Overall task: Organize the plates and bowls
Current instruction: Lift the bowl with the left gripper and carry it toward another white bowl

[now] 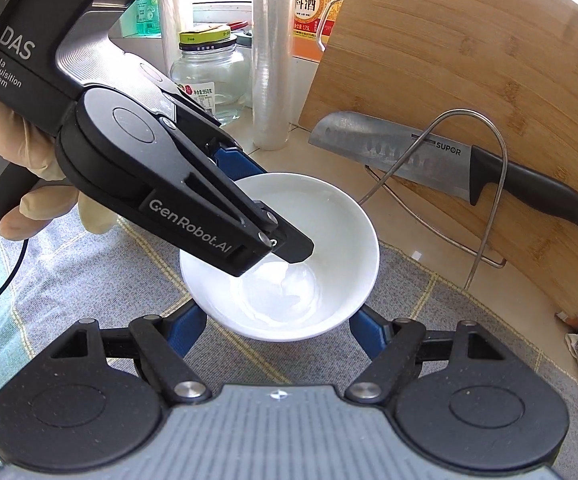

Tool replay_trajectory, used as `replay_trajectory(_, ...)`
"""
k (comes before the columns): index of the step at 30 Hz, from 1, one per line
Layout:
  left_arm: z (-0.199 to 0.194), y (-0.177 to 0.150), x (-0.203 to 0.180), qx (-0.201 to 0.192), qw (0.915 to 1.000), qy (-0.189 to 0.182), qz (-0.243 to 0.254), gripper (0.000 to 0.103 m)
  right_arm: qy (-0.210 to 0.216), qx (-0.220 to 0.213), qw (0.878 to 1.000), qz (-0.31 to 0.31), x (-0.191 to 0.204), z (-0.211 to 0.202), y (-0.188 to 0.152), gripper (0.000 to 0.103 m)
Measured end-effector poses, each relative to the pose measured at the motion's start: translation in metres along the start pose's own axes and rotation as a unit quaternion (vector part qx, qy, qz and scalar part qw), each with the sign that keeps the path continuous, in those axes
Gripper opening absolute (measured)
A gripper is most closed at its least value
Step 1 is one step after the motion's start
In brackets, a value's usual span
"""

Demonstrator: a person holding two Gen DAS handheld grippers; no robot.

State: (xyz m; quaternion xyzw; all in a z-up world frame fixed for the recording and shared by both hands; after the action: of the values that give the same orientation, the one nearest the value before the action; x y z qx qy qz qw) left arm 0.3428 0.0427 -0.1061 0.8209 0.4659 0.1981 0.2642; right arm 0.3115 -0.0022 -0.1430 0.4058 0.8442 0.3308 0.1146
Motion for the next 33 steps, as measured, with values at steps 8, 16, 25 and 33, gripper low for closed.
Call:
replay_trajectory(8,-0.018,-0.007,-0.011,0.0,1.0,0.004,-0.003,0.05,0.002,-0.002,1.0,-0.006,0.014,-0.019,-0.007,0.082)
replay_trajectory(16,-0.036,-0.013,-0.022,-0.006,0.9999,0.008,-0.001,0.05,0.008,-0.009,1.0,-0.004,0.022,-0.033,-0.013,0.082)
replay_trajectory(25,-0.049,-0.022,-0.031,-0.004,0.9999,0.01,-0.004,0.05,0.012,-0.01,1.0,-0.005,0.032,-0.046,-0.023,0.082)
replay_trajectory(33,-0.061,-0.027,-0.041,-0.008,0.9999,0.011,-0.002,0.05,0.011,-0.008,1.0,-0.007,0.038,-0.052,-0.031,0.082)
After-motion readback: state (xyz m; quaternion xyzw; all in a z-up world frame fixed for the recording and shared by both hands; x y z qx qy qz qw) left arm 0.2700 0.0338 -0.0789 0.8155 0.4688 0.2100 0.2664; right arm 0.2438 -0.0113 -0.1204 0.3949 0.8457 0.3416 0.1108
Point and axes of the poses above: each gripper's, at about its wrist camera, not at the fingertips, and z roughly the way its jaws point, x to its left, y to its top, the point moved 7 cm from there along z, roughly the way its jaws point, and after that the axes turned 10 degrees about y, right-handed, at the moved point
